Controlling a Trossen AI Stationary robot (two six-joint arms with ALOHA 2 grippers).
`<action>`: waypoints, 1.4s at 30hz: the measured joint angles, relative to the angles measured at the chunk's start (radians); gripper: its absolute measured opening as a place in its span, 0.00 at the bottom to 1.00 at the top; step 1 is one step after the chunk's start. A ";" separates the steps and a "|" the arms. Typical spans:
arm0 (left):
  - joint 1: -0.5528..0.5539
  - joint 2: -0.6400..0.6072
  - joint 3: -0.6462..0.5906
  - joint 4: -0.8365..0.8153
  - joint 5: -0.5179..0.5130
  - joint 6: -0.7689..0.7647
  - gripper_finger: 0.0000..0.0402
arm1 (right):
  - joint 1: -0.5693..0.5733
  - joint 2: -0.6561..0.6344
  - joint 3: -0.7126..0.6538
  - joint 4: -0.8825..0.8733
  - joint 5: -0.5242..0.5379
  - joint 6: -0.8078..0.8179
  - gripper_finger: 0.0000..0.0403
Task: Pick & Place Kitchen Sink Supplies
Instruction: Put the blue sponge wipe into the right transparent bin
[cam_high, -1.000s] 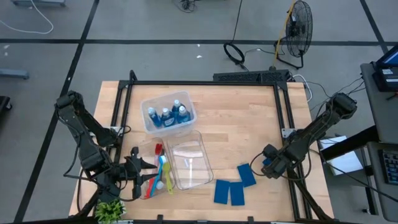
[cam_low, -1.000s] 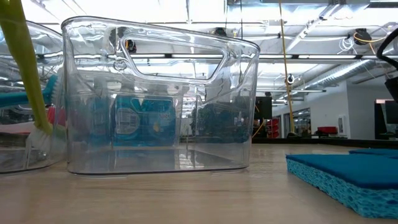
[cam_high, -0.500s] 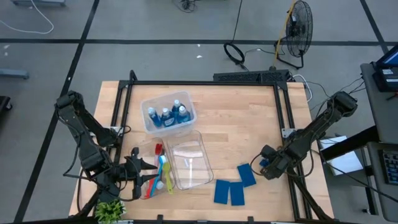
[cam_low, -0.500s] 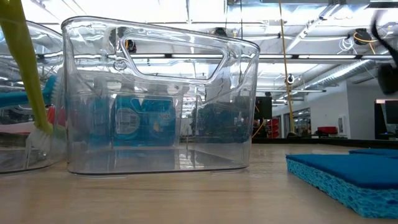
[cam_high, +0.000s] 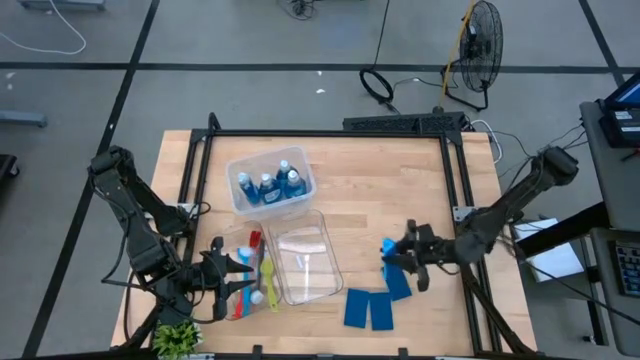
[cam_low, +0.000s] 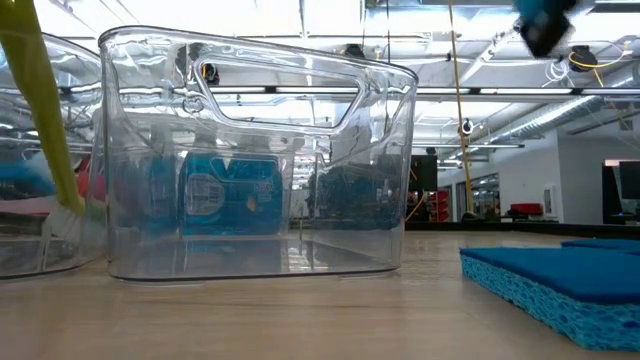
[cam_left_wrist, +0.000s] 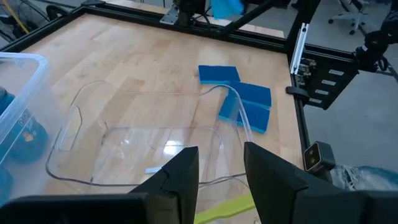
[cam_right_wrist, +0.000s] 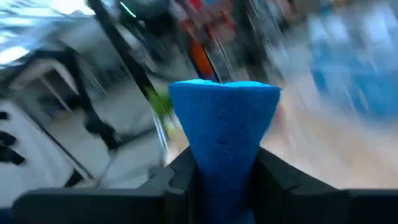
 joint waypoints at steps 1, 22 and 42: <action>0.000 0.000 0.000 0.000 0.000 0.000 0.33 | -0.028 0.035 0.000 0.112 -0.043 -0.086 0.23; 0.000 0.000 0.000 0.001 0.000 0.000 0.33 | -0.394 0.800 0.453 0.325 -0.512 -0.404 0.26; 0.000 0.000 0.000 0.001 0.000 0.000 0.33 | -0.363 0.648 0.456 0.205 -0.702 -0.282 0.89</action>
